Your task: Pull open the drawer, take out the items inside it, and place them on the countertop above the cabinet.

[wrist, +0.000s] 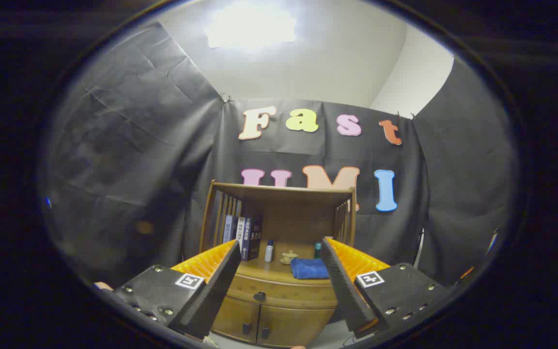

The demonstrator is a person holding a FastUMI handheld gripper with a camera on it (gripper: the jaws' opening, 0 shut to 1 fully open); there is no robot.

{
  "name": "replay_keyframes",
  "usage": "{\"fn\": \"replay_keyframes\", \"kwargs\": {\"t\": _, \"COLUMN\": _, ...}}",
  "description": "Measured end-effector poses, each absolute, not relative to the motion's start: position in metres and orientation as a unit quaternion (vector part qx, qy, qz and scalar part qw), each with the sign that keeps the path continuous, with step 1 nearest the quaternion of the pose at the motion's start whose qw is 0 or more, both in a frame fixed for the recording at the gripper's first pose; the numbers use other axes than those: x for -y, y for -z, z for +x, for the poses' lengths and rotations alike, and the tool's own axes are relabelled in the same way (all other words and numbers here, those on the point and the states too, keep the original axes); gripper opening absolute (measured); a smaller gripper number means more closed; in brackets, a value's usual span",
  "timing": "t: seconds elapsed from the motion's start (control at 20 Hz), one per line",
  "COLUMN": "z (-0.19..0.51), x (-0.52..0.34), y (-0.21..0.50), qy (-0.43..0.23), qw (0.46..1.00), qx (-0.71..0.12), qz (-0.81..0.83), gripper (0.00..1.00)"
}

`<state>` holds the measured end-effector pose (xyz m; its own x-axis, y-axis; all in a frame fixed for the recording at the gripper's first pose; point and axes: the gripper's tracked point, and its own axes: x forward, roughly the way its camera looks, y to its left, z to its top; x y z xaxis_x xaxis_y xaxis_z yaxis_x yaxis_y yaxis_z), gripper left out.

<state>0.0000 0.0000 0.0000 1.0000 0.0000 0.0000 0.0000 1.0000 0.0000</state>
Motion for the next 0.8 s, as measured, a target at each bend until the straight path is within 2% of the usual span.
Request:
{"fn": "replay_keyframes", "kwargs": {"t": 0.45, "z": 0.01, "x": -0.002, "y": 0.037, "qy": 0.002, "qw": 0.999, "qx": -0.045, "qz": 0.01, "gripper": 0.99}}
{"fn": "replay_keyframes", "kwargs": {"t": 0.8, "z": 0.05, "x": 0.001, "y": 0.081, "qy": 0.018, "qw": 0.998, "qx": -0.056, "qz": -0.005, "gripper": 0.99}}
